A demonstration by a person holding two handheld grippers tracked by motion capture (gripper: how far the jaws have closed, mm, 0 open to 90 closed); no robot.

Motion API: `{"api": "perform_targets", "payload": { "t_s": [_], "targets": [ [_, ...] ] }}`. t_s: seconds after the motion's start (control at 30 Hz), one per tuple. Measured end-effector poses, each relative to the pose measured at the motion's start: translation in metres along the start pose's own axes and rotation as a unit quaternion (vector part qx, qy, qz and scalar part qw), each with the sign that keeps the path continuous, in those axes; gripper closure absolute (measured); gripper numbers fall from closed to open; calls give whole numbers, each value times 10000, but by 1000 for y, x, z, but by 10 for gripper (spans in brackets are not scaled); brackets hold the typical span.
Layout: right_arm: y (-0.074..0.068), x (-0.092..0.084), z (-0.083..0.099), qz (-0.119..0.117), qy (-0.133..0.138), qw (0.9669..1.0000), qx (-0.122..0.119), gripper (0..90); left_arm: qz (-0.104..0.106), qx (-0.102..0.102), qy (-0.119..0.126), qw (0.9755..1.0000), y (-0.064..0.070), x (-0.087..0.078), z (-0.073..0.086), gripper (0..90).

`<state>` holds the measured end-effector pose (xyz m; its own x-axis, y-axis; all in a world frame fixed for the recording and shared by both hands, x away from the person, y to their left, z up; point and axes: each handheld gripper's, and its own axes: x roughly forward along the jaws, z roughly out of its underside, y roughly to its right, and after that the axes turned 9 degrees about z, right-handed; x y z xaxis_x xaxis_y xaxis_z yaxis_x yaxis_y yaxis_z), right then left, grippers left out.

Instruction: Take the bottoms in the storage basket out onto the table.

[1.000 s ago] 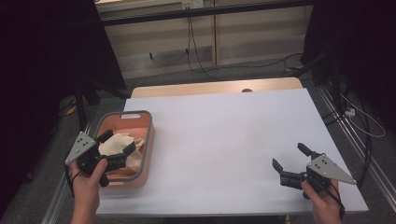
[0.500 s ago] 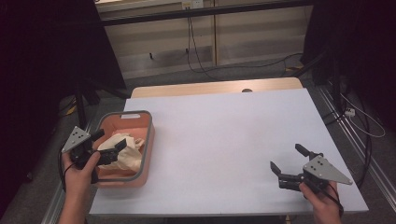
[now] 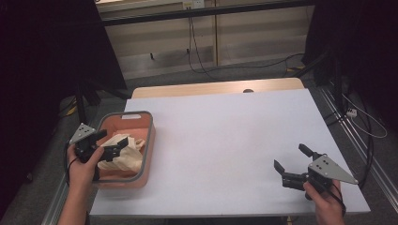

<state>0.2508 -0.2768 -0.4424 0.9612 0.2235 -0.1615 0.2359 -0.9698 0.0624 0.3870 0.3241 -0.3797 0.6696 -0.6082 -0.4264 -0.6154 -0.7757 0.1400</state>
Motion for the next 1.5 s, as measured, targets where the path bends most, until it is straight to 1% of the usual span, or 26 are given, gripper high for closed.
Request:
{"api": "perform_targets", "payload": {
  "t_s": [0.03, 0.07, 0.13, 0.17, 0.2, 0.4, 0.47, 0.5, 0.53, 0.57, 0.67, 0.73, 0.83, 0.87, 0.9, 0.93, 0.97, 1.03, 1.07, 1.13, 1.17, 1.2, 1.33, 1.4, 1.47, 1.5],
  "targets": [
    [0, 0, 0, 0, 0, 10000, 0, 14, 0, 0, 0, 10000, 0, 0, 0, 38],
    [0, 0, 0, -1, -1, 10000, -5, 14, -3, -86, -16, 10000, -2, 5, 1, 38],
    [0, 0, 0, -2, 1, 10000, -1, 14, -10, -77, -85, 9999, -3, 7, 1, 38],
    [0, 0, 0, -13, 3, 10000, -10, 14, -39, -128, -191, 9997, -6, 12, 4, 38],
    [0, 0, 0, -20, -4, 10000, -16, 14, -39, -128, -191, 9997, -6, 12, 4, 38],
    [-1, -1, 0, -16, -4, 10000, -26, 14, -78, -376, -224, 9990, -14, 19, 11, 28],
    [-1, 0, 0, -27, -18, 10000, -54, 14, -142, -413, -370, 9984, -17, 23, 14, 27],
    [-1, 0, 0, -25, -17, 10000, -56, 14, -142, -413, -370, 9984, -17, 23, 14, 27],
    [-1, 0, 0, -25, -17, 10000, -56, 14, -153, -406, -473, 9979, -18, 24, 16, 27],
    [-1, 0, 0, -41, -26, 10000, -57, 15, -222, -295, -709, 9968, -19, 28, 19, 25],
    [-2, 0, 0, -29, -23, 10000, -79, 15, -288, -251, -818, 9959, -21, 31, 22, 18],
    [-2, 0, 0, -41, -32, 9999, -98, 15, -378, -315, -870, 9950, -24, 34, 25, 17],
    [-2, 0, 1, -46, -43, 9999, -102, 15, -377, -300, -910, 9947, -27, 36, 28, 5],
    [-2, 0, 1, -46, -43, 9999, -102, 15, -390, -323, -945, 9942, -28, 36, 30, 5],
    [-2, 0, 1, -48, -46, 9999, -103, 15, -439, -269, -1025, 9934, -28, 38, 30, 2],
    [-2, 0, 1, -48, -46, 9999, -103, 15, -439, -269, -1025, 9934, -28, 38, 30, 0],
    [-3, 1, 1, -50, -51, 9999, -110, 15, -489, -297, -1137, 9919, -27, 40, 29, 0],
    [-3, 1, 1, -59, -52, 9999, -113, 15, -547, -275, -1232, 9905, -27, 43, 28, 0],
    [-3, 1, 1, -59, -52, 9999, -113, 15, -547, -275, -1232, 9905, -27, 43, 28, 0],
    [-3, 0, 1, -76, -52, 9999, -123, 15, -570, -219, -1387, 9885, -25, 46, 29, 0],
    [-3, 0, 1, -80, -55, 9999, -134, 15, -574, -191, -1406, 9882, -25, 47, 29, 0],
    [-3, 0, 1, -84, -55, 9999, -133, 15, -596, -279, -1377, 9883, -24, 49, 31, 1],
    [-3, 1, 1, -90, -60, 9999, -134, 15, -623, -355, -1357, 9882, -24, 50, 34, 0],
    [-4, 1, 1, -92, -57, 9998, -135, 15, -644, -390, -1380, 9876, -23, 50, 36, 1],
    [-4, 2, 1, -99, -57, 9998, -151, 15, -681, -473, -1472, 9856, -23, 52, 37, 0],
    [-4, 2, 1, -99, -57, 9998, -151, 15, -681, -473, -1472, 9856, -23, 52, 37, 1]
  ]
}}
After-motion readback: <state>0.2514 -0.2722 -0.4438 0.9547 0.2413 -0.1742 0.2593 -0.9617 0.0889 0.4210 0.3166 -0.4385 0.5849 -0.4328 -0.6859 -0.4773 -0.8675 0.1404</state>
